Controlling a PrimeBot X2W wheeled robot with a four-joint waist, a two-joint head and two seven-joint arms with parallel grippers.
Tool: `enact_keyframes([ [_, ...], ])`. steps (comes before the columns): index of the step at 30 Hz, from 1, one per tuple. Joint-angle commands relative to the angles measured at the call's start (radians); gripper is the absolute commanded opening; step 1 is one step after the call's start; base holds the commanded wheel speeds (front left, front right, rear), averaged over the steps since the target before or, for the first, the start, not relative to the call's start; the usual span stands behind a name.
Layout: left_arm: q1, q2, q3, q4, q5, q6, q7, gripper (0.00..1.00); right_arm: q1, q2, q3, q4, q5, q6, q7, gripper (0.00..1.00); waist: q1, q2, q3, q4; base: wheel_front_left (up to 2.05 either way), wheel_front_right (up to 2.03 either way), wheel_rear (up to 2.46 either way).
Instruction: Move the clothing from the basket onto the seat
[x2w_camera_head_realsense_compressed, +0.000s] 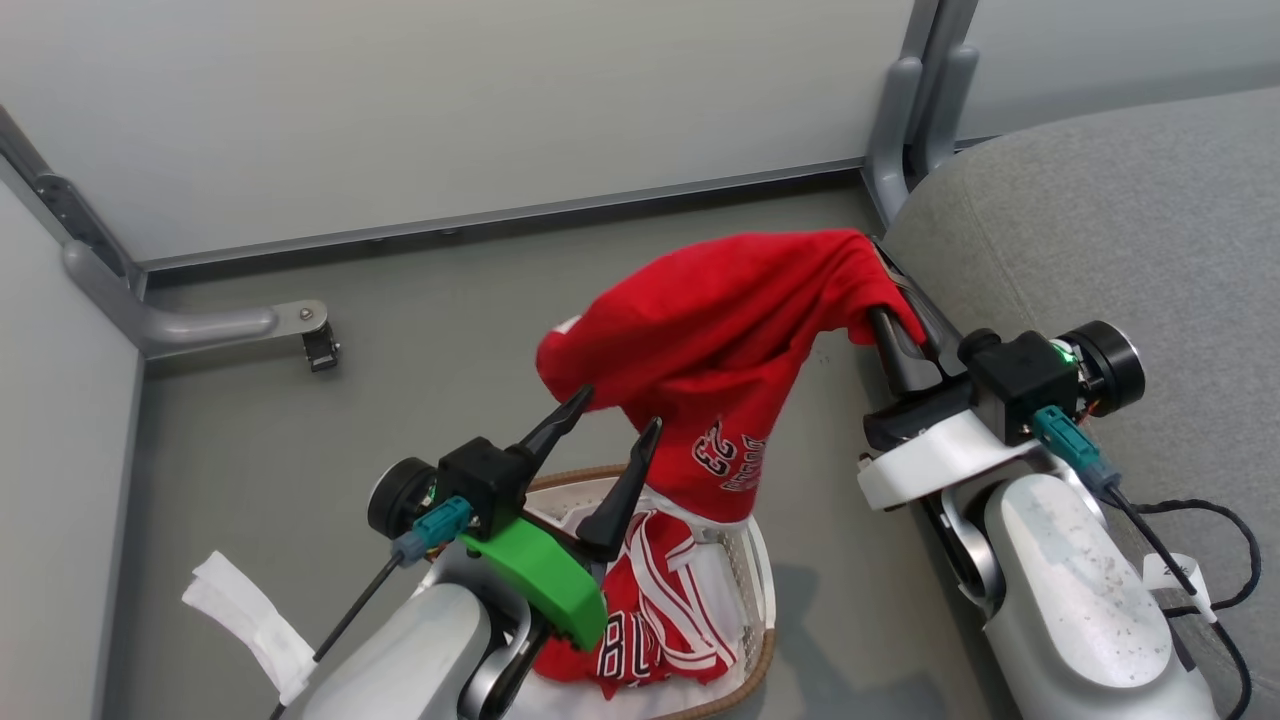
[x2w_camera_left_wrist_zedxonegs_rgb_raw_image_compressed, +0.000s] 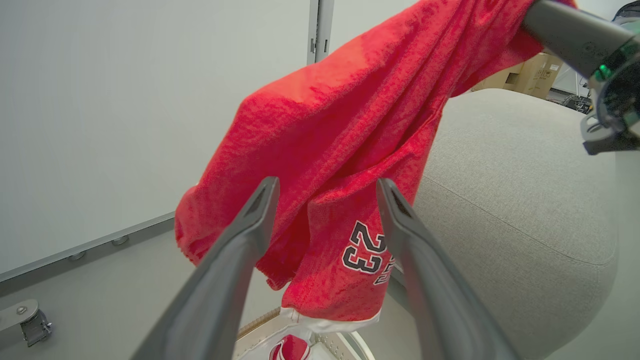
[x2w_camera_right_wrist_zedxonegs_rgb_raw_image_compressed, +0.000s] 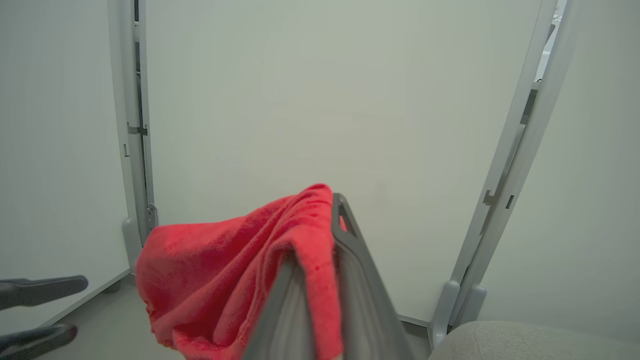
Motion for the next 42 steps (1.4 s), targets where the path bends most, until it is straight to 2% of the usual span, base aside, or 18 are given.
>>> enact_keyframes([
  [1, 0.022, -0.006, 0.006, -0.005, 0.011, -0.005, 0.0, 1.0, 0.01, -0.004, -0.01, -0.007, -0.008, -0.001, -0.005, 0.0, 0.0, 0.0, 0.002, -0.011, 0.0, 0.0, 0.0],
  [6, 0.049, -0.02, 0.014, -0.017, 0.039, -0.012, 0.0, 1.0, 0.02, -0.004, -0.041, -0.014, -0.023, -0.001, -0.005, 0.0, 0.0, 0.0, 0.01, -0.059, 0.0, 0.0, 0.0],
  [18, 0.05, -0.044, 0.013, -0.032, 0.099, -0.025, 0.0, 1.0, 0.056, -0.012, -0.144, -0.054, -0.06, -0.001, -0.005, 0.0, 0.0, 0.0, 0.057, -0.263, 0.0, 0.0, 0.0],
  [24, 0.034, -0.054, -0.003, -0.021, 0.11, -0.033, 0.0, 1.0, 0.071, -0.01, -0.17, -0.064, -0.055, -0.001, -0.005, 0.0, 0.0, 0.0, 0.08, -0.335, 0.0, 0.0, 0.0],
  [32, 0.015, -0.052, -0.026, -0.007, 0.122, -0.041, 0.0, 1.0, 0.076, -0.008, -0.174, -0.058, -0.057, -0.001, -0.005, 0.0, 0.0, 0.0, 0.107, -0.363, 0.0, 0.0, 0.0],
  [42, -0.027, -0.046, -0.051, -0.036, 0.14, -0.044, 0.005, 1.0, 0.019, -0.028, -0.22, -0.018, -0.055, -0.001, -0.005, 0.0, 0.0, 0.0, 0.179, -0.319, 0.0, 0.0, 0.0],
])
